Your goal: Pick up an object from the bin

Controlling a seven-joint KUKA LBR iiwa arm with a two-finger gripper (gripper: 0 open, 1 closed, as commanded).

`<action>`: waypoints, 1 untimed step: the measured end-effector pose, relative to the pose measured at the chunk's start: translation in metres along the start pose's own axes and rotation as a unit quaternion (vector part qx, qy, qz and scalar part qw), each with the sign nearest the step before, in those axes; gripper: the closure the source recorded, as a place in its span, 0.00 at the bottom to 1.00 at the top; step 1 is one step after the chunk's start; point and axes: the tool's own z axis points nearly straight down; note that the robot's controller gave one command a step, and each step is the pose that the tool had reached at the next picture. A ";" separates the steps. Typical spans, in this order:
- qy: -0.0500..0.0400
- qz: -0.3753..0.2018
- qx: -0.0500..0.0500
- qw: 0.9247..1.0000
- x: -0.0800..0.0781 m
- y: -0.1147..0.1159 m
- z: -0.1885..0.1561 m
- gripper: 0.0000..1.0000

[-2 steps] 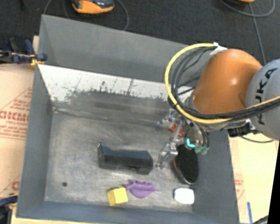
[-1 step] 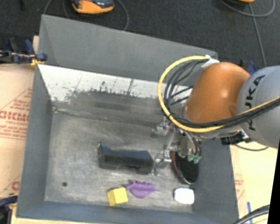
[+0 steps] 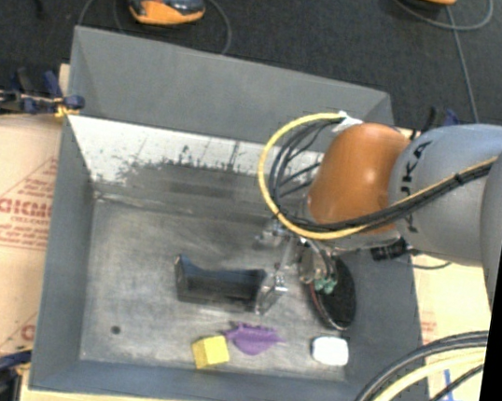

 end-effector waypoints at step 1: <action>0.005 -0.022 0.000 1.000 0.012 0.006 0.022 0.00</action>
Offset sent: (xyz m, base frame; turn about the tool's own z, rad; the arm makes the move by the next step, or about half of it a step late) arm -0.0501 0.0361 -0.0514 -0.6545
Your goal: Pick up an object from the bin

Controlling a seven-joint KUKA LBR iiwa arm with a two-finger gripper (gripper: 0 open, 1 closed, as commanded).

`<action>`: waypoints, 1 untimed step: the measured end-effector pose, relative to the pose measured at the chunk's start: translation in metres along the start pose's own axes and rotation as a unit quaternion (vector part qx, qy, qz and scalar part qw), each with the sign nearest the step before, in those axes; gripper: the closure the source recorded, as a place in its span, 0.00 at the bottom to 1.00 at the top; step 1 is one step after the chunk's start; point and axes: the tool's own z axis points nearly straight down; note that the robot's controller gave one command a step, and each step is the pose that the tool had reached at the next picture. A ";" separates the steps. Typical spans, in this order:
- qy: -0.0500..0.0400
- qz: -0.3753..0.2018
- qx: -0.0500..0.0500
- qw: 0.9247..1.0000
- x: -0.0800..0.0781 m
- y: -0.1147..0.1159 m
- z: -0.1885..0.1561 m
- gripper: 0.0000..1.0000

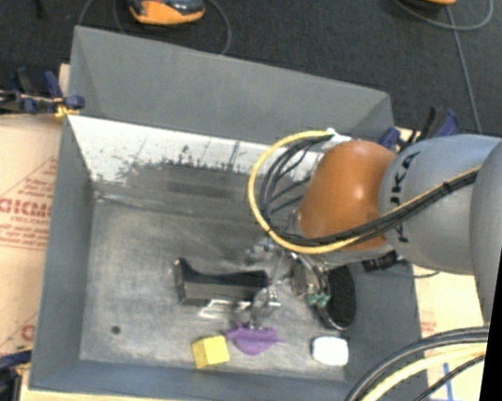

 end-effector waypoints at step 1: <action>-0.002 -0.095 0.000 0.995 0.012 0.012 0.009 0.00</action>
Offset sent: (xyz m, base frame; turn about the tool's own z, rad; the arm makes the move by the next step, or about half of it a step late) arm -0.0682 0.0175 -0.0292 -0.4820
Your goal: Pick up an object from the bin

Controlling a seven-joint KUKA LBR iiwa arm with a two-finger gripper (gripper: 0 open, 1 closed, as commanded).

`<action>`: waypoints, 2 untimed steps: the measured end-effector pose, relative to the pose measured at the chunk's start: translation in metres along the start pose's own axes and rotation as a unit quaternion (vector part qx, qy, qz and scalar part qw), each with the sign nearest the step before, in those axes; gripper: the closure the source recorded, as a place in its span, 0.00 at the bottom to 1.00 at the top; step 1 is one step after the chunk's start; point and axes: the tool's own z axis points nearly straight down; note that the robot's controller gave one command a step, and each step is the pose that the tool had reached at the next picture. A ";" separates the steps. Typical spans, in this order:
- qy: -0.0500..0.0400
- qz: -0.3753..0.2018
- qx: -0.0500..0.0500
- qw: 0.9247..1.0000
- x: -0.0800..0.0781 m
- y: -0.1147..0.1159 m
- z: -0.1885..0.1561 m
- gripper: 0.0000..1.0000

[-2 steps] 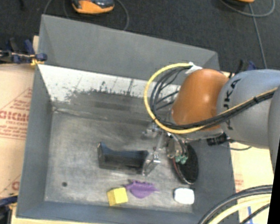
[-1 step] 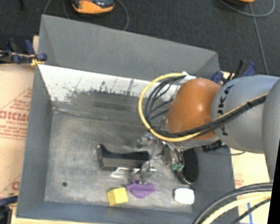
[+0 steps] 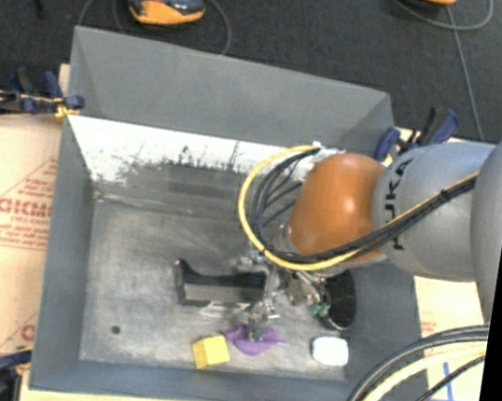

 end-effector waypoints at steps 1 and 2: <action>-0.014 -0.143 0.003 0.990 0.043 0.018 0.013 1.00; -0.014 -0.142 0.003 0.990 0.043 0.018 0.013 1.00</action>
Offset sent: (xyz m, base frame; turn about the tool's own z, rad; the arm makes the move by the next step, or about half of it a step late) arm 0.0000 0.0000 0.0000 0.0000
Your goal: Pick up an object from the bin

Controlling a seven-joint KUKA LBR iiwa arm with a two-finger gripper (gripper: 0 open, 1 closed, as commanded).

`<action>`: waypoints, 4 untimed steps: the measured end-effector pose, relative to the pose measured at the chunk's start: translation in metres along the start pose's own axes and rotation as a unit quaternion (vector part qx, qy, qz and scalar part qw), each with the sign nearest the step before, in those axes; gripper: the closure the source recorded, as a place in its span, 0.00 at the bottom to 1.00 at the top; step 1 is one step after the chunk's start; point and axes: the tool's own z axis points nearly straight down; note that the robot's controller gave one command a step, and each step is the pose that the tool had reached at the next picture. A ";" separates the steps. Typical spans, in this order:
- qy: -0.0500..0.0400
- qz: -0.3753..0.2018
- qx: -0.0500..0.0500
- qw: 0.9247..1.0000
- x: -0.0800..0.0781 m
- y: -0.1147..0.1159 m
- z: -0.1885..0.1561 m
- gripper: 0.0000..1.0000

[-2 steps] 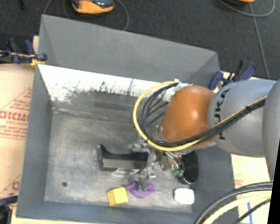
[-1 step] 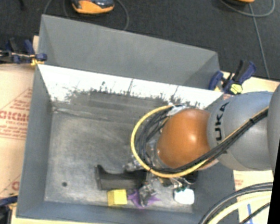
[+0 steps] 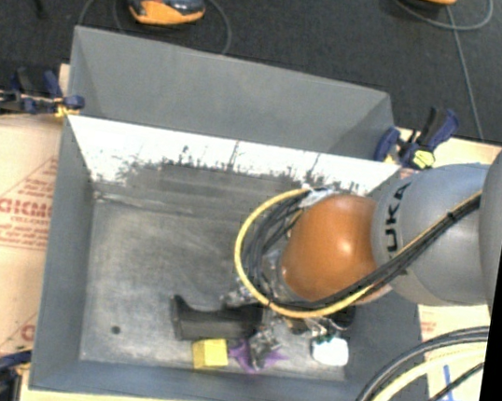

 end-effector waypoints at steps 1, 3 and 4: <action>0.013 0.008 -0.006 1.000 -0.005 -0.016 -0.040 1.00; 0.015 0.005 -0.006 1.000 0.010 -0.025 -0.116 1.00; 0.018 -0.004 -0.009 1.000 0.022 -0.030 -0.166 1.00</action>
Offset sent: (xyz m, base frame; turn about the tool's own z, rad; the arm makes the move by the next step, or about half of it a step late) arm -0.0135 -0.0319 0.1090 0.0033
